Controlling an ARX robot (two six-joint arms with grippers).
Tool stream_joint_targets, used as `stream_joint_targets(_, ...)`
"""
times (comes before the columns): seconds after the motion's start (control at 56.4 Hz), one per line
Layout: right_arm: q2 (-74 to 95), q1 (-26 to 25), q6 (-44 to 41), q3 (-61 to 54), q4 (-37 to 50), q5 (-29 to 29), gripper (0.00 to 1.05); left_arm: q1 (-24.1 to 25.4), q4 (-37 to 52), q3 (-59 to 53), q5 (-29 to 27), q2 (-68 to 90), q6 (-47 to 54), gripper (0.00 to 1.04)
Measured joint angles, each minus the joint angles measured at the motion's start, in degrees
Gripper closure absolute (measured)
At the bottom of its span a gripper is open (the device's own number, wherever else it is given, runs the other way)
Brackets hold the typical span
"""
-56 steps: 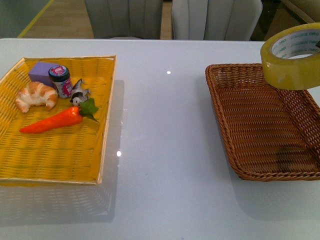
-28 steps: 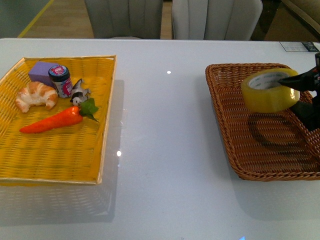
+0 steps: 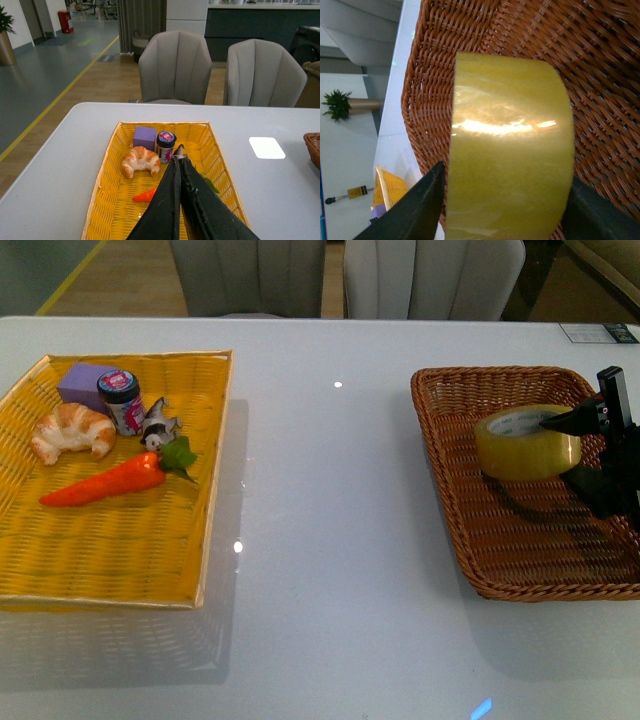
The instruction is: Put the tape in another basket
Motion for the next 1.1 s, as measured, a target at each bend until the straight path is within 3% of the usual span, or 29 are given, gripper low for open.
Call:
stream_joint_targets(0.124,-3.2,-1.4,0.0,-4.7,2.2,-1.0,0.08,0.0,-0.3,0.0,0.0,-0.1,0.0,1.03)
stream_joint_targets(0.425,-25.3,-6.6,-0.3,-19.2,7.8,-6.1,0.09,0.0,-0.3,0.0,0.0,-0.1,0.0,1.03)
stream_joint_targets(0.638,-55.9,-8.1,-11.8,-32.6,-5.0,-4.7,0.1,0.0,-0.3,0.0,0.0,-0.1,0.0,1.03)
stream_joint_targets(0.744,-65.2,-5.9,-31.0,-38.7,4.0,6.5,0.28,0.0,-0.3,0.0,0.0,-0.1,0.0,1.03)
stream_joint_targets(0.851,-70.0,-3.6,-47.8,-42.2,3.4,9.5,0.48,0.0,-0.3,0.0,0.0,-0.1,0.0,1.03)
stream_joint_targets(1.099,-80.1,0.4,-56.2,-47.5,-2.0,13.4,0.93,0.0,-0.3,0.0,0.0,-0.1,0.0,1.03)
